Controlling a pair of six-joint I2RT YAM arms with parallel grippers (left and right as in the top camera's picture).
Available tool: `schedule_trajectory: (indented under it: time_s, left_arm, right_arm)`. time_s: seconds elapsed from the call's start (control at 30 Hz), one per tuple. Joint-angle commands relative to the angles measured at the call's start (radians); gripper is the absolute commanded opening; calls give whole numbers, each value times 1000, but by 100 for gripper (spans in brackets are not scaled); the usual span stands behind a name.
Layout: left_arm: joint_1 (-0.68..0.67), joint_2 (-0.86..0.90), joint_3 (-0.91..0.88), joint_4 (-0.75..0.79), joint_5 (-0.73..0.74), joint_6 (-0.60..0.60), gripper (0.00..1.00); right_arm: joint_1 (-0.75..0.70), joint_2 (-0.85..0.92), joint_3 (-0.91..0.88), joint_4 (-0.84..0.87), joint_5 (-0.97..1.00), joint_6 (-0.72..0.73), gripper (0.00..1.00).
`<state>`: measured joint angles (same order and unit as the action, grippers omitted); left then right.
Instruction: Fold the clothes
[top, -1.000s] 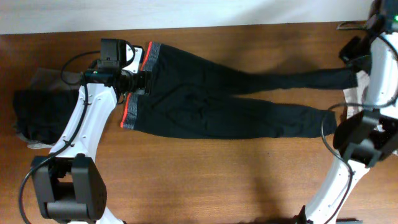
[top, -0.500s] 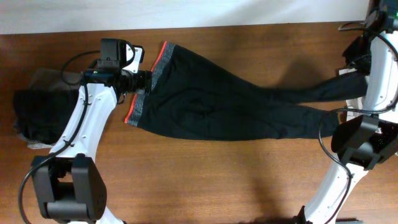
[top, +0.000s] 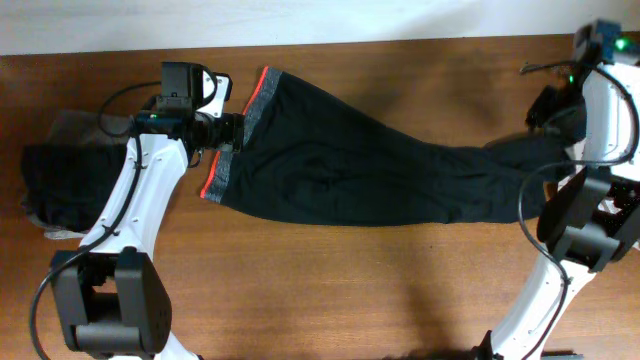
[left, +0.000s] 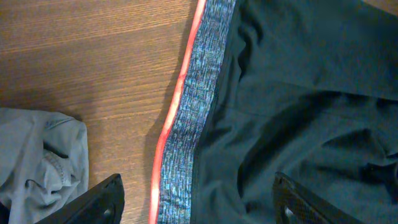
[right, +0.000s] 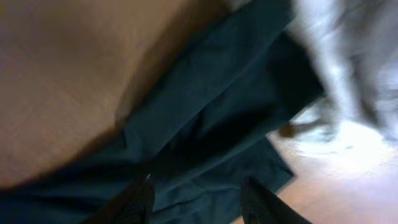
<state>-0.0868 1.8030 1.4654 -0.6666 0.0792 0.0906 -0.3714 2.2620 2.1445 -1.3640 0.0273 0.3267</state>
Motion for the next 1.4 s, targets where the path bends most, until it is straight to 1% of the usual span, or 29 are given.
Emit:
schedule_trajectory:
  time_s: [0.0, 0.1, 0.17, 0.37, 0.53, 0.67, 0.73, 0.77, 0.8, 0.83, 1.0, 1.2, 1.37]
  left_arm:
    - [-2, -2, -1, 0, 11, 16, 75]
    - [-2, -2, -1, 0, 11, 16, 75]
    - [-2, -2, -1, 1, 11, 16, 75]
    - [-2, -2, -1, 0, 11, 16, 75]
    - [-2, -2, -1, 0, 11, 16, 75]
    - [-2, -2, -1, 0, 11, 16, 75]
    - [-2, -2, -1, 0, 11, 16, 75]
    - [-2, -2, -1, 0, 11, 16, 75]
    - [-2, -2, -1, 0, 11, 16, 75]
    - [-2, -2, -1, 0, 11, 16, 75]
    - [-2, -2, -1, 1, 11, 16, 75]
    - [-2, -2, -1, 2, 11, 16, 76]
    - [-2, -2, -1, 12, 11, 16, 76]
  right_arm:
    - [-61, 19, -148, 42, -164, -46, 50]
    - [-106, 19, -259, 119, -221, -55, 50]
    - [-132, 19, -298, 167, -262, -61, 49]
    - [-159, 19, -309, 225, -289, -59, 50]
    - [-160, 19, -317, 248, -274, -56, 50]
    - [-160, 19, -344, 282, -240, -23, 50]
    - [-160, 19, -354, 291, -241, -22, 31]
    - [-160, 19, -353, 290, -241, -23, 19]
    - [-159, 17, -351, 283, -242, -23, 10]
    - [-159, 12, -345, 268, -249, -24, 5]
    - [-159, -69, -291, 138, -240, -27, 4]
    - [-137, -181, -187, -98, -36, -28, 4]
    - [-76, -232, -111, -200, 63, -39, 4]
